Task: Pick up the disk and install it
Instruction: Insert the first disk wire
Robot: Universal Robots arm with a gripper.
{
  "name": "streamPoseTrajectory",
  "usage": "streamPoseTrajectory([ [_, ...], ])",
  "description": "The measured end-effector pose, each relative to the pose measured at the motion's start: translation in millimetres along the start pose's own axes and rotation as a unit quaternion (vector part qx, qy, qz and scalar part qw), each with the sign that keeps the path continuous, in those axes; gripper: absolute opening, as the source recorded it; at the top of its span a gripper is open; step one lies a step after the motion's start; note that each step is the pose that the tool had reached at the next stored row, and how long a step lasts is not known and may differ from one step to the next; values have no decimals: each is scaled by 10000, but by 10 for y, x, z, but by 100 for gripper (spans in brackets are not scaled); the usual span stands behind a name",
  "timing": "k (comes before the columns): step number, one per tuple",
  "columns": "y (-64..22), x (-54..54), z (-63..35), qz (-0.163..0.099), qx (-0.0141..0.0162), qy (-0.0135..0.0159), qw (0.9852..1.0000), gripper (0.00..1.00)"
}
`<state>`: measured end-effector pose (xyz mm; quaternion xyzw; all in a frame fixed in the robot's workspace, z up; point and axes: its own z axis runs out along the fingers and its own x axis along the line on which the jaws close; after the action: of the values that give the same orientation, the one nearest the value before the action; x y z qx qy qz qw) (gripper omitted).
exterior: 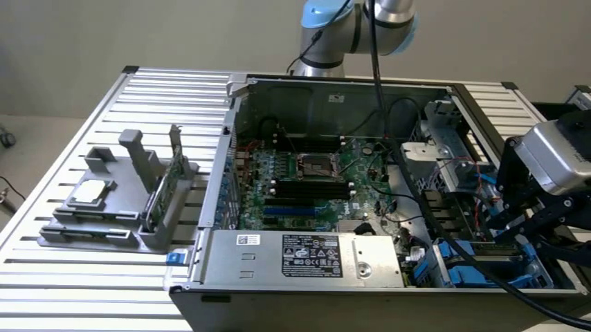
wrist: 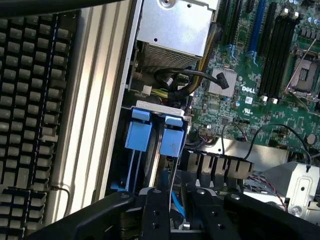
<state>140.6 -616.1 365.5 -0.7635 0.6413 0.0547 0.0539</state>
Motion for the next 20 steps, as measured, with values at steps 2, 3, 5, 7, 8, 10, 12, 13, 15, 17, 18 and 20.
streamPoseTrajectory([
  [2,1,-1,-3,130,21,-6,9999,25],
  [3,1,-1,-5,194,32,-9,9998,25],
  [5,0,-2,-8,321,53,-18,9995,25],
  [7,1,-2,-9,450,75,-26,9990,25],
  [8,1,-2,-11,515,86,-30,9986,25],
  [10,1,-3,-15,650,109,-37,9978,25],
  [12,1,-3,-18,781,130,-43,9968,25],
  [13,1,-4,-21,848,141,-46,9963,25],
  [15,1,-4,-25,981,163,-50,9950,25],
  [17,1,-5,-30,1118,185,-54,9935,25],
  [18,1,-6,-33,1184,196,-57,9928,25],
  [20,1,-6,-37,1317,218,-61,9910,25],
])
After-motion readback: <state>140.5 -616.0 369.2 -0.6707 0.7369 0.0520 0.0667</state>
